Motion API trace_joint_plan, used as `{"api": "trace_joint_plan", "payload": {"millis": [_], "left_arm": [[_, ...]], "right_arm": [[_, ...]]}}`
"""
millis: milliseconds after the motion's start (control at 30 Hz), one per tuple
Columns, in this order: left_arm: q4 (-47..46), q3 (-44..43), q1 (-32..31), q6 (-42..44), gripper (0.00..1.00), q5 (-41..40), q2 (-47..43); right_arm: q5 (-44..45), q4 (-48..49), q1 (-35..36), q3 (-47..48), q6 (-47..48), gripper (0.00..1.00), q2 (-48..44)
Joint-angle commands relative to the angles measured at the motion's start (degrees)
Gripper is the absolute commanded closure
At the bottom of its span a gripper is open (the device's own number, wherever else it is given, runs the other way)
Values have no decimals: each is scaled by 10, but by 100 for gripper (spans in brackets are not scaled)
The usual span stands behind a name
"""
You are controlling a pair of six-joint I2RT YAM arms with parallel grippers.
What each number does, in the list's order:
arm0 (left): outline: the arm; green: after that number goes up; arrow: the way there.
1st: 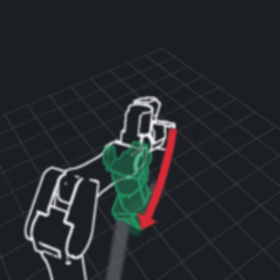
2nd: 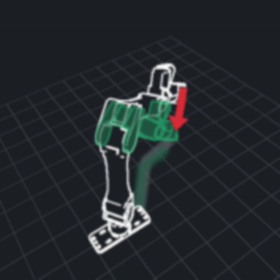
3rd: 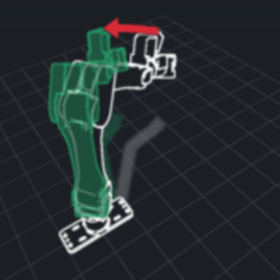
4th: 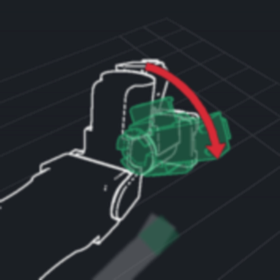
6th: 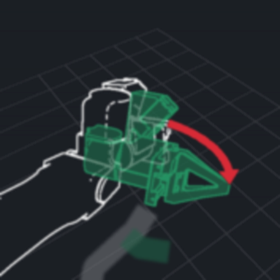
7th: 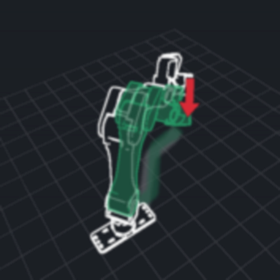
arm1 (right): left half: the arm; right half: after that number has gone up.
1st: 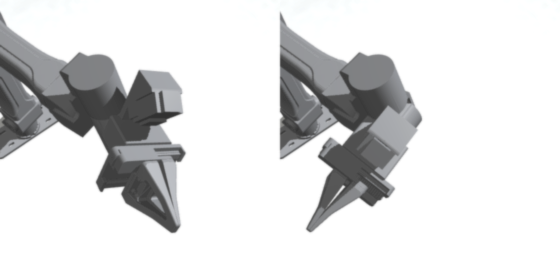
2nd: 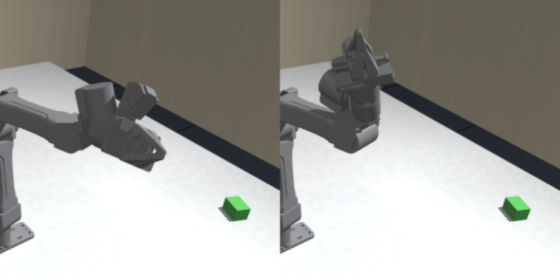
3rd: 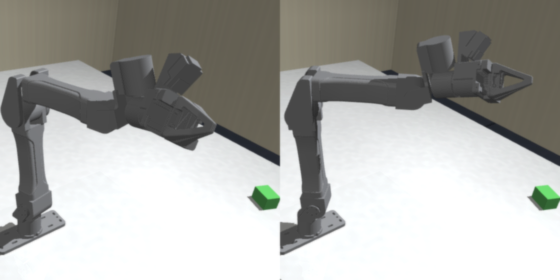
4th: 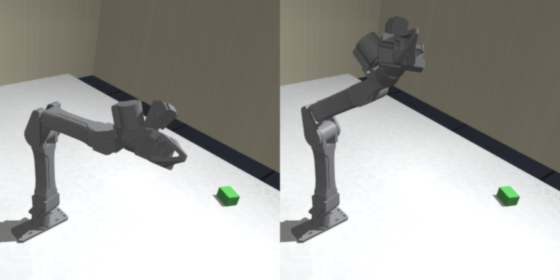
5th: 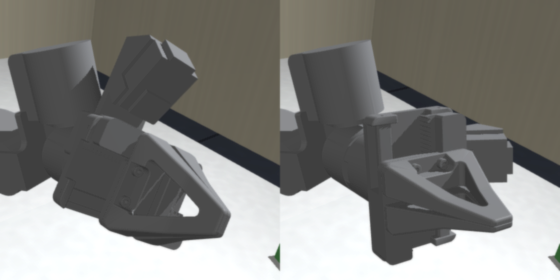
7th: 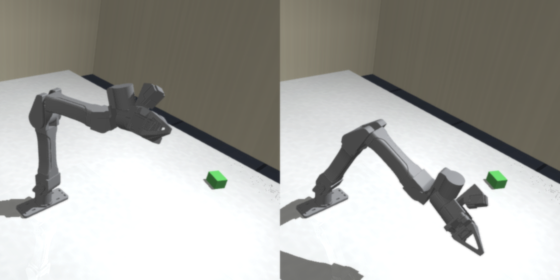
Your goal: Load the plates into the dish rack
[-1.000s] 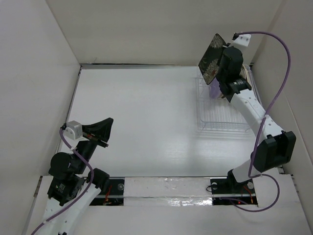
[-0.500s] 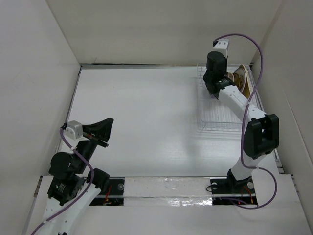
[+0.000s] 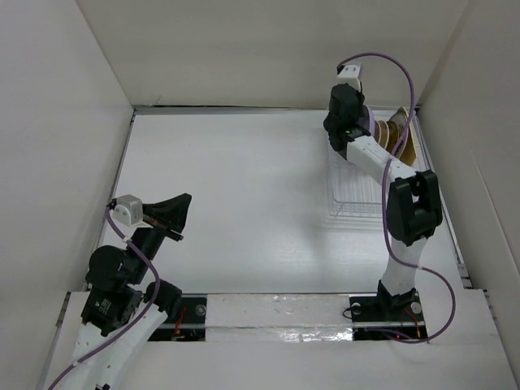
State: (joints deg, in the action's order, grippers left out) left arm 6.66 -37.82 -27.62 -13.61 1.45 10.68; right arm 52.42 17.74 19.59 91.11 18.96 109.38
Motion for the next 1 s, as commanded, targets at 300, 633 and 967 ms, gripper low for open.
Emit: {"api": "trace_joint_plan", "payload": {"millis": [300, 633, 967], "left_arm": [[-29, 3, 3, 2, 96, 3, 21], [-29, 2, 3, 1, 96, 6, 22], [-23, 2, 3, 1, 84, 13, 59]], "right_arm": [[80, 377, 53, -228, 29, 98, -18], [76, 206, 65, -343, -169, 46, -139], [-118, -59, 65, -317, -345, 27, -315]]}}
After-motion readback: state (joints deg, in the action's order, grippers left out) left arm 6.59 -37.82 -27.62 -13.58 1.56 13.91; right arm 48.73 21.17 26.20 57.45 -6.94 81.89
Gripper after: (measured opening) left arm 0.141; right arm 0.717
